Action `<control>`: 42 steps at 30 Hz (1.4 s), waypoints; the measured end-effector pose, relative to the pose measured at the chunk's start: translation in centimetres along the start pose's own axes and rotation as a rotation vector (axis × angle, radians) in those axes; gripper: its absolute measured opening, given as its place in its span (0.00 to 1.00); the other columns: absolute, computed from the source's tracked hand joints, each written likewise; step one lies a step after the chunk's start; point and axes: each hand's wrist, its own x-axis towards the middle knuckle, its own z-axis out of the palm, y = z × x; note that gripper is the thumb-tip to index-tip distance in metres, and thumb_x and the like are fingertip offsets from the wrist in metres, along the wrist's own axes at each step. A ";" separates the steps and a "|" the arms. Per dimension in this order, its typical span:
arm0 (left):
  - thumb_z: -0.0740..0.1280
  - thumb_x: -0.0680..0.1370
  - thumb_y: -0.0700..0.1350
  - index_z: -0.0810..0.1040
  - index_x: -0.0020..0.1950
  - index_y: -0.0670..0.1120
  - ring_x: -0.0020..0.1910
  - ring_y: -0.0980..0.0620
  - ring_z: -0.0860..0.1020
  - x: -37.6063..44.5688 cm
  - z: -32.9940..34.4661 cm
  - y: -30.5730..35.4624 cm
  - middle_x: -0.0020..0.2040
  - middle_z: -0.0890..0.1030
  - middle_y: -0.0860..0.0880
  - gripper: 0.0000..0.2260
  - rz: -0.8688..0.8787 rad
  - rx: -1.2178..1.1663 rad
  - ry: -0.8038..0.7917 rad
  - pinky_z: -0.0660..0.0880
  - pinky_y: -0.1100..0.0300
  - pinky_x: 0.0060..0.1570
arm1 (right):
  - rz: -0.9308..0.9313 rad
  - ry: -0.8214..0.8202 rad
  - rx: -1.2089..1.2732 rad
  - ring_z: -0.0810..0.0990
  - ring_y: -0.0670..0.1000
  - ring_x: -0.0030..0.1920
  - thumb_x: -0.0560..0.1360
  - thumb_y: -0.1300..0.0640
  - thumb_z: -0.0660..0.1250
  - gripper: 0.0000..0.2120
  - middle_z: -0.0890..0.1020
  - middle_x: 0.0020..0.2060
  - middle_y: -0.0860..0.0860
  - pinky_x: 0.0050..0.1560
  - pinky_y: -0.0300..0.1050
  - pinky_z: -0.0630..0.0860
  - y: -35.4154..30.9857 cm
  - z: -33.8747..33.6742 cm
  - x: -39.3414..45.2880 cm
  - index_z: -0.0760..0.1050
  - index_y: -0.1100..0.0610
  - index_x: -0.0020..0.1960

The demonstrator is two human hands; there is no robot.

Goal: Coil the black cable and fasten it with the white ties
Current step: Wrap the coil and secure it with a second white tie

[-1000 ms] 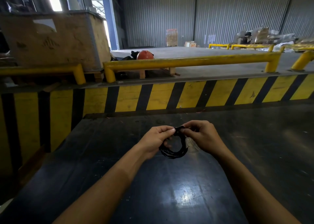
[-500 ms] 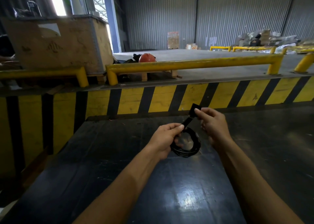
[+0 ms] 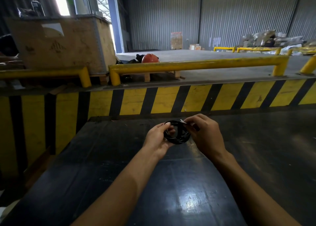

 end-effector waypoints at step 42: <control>0.68 0.76 0.44 0.82 0.47 0.43 0.49 0.46 0.79 0.3 -0.7 -1.7 0.46 0.81 0.44 0.06 -0.089 0.215 -0.046 0.77 0.52 0.54 | 0.218 -0.413 0.189 0.80 0.40 0.36 0.72 0.56 0.70 0.01 0.80 0.36 0.45 0.31 0.31 0.73 1.3 0.3 -0.4 0.79 0.51 0.43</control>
